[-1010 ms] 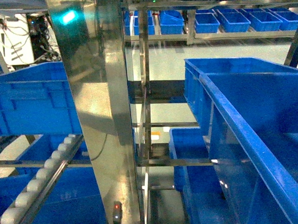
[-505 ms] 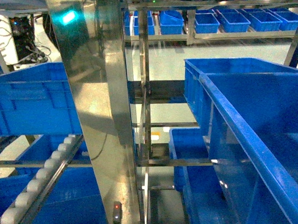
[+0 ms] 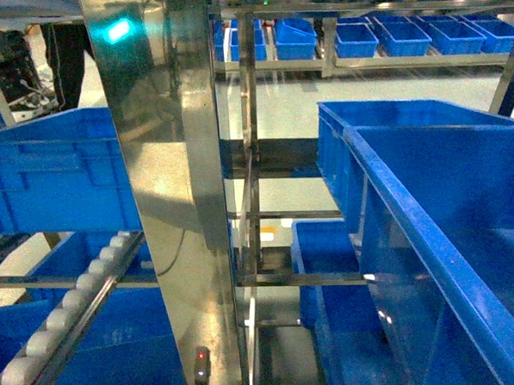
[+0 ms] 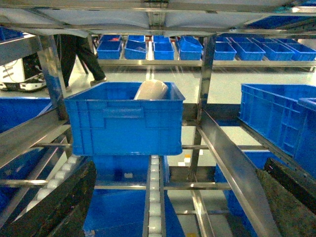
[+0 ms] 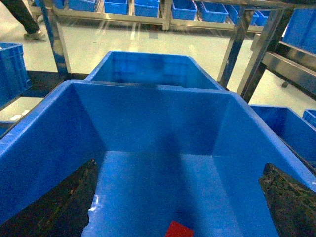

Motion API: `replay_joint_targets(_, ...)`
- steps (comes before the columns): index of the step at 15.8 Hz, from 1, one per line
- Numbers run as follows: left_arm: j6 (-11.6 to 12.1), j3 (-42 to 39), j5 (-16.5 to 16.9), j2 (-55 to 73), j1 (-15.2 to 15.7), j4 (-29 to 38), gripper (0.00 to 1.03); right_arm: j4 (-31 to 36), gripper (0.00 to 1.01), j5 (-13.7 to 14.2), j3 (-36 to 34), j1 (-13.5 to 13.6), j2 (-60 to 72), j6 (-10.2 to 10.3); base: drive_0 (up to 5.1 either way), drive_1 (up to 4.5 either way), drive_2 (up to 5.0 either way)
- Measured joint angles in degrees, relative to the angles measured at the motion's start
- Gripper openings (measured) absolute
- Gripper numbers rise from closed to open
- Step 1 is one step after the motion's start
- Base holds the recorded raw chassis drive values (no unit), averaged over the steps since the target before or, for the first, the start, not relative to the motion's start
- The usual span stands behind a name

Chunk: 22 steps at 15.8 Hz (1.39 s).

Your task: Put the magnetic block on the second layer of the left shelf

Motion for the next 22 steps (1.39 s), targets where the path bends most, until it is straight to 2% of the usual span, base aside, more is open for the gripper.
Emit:
replay_joint_targets(1, 0.0, 0.0, 0.0, 0.0, 0.0, 0.0, 0.98, -1.5, 0.98, -0.2, 0.3, -0.1, -0.8, 0.0, 0.0, 0.00, 0.0)
replay_joint_targets(2, 0.0, 0.0, 0.0, 0.0, 0.0, 0.0, 0.98, -6.0, 0.98, -1.8, 1.5, -1.2, -4.0, 0.5, 0.0, 0.00, 0.0)
replay_joint_targets(3, 0.0, 0.0, 0.0, 0.0, 0.0, 0.0, 0.98, -10.8, 0.98, -2.1, 1.5, -1.0, -8.4, 1.7, 0.0, 0.00, 0.0)
replay_joint_targets(5, 0.0, 0.0, 0.0, 0.0, 0.0, 0.0, 0.98, -12.0, 0.98, -1.2, -0.1, 2.1, -10.3, 2.2, 0.0, 0.00, 0.0)
replay_joint_targets(6, 0.0, 0.0, 0.0, 0.0, 0.0, 0.0, 0.98, -12.8, 0.98, -1.2, -1.3, 2.3, -10.2, 2.3, 0.0, 0.00, 0.0)
replay_joint_targets(7, 0.0, 0.0, 0.0, 0.0, 0.0, 0.0, 0.98, -12.7, 0.98, -0.7, -1.4, 2.3, -10.0, 2.4, 0.0, 0.00, 0.0)
replay_joint_targets(8, 0.0, 0.0, 0.0, 0.0, 0.0, 0.0, 0.98, -5.0, 0.94, -1.8, -3.0, 2.0, -9.2, 2.8, 0.0, 0.00, 0.0)
replay_joint_targets(9, 0.0, 0.0, 0.0, 0.0, 0.0, 0.0, 0.98, 2.8, 0.83, -3.1, -6.0, 1.5, -9.4, 2.8, 0.0, 0.00, 0.0)
replay_joint_targets(13, 0.0, 0.0, 0.0, 0.0, 0.0, -0.1, 0.98, 6.2, 0.61, -3.3, -10.2, 1.6, -13.0, 2.8, 0.0, 0.00, 0.0)
replay_joint_targets(17, 0.0, 0.0, 0.0, 0.0, 0.0, 0.0, 0.98, 1.1, 0.08, -3.3, -14.1, 1.6, -22.2, 2.9, 0.0, 0.00, 0.0)
replay_joint_targets(18, 0.0, 0.0, 0.0, 0.0, 0.0, 0.0, 0.98, -0.5, 0.02, -3.3, -14.8, 1.6, -24.7, 3.0, 0.0, 0.00, 0.0)
replay_joint_targets(20, 0.0, 0.0, 0.0, 0.0, 0.0, 0.0, 0.98, -2.8, 0.02, -3.3, -15.8, 1.6, -28.7, 3.1, 0.0, 0.00, 0.0)
replay_joint_targets(21, 0.0, 0.0, 0.0, 0.0, 0.0, 0.0, 0.98, -1.4, 0.02, -3.3, -17.4, 1.6, -29.2, 3.1, 0.0, 0.00, 0.0)
replay_joint_targets(22, 0.0, 0.0, 0.0, 0.0, 0.0, 0.0, 0.98, -4.0, 0.02, -3.3, -17.4, 1.6, -31.0, 3.1, 0.0, 0.00, 0.0)
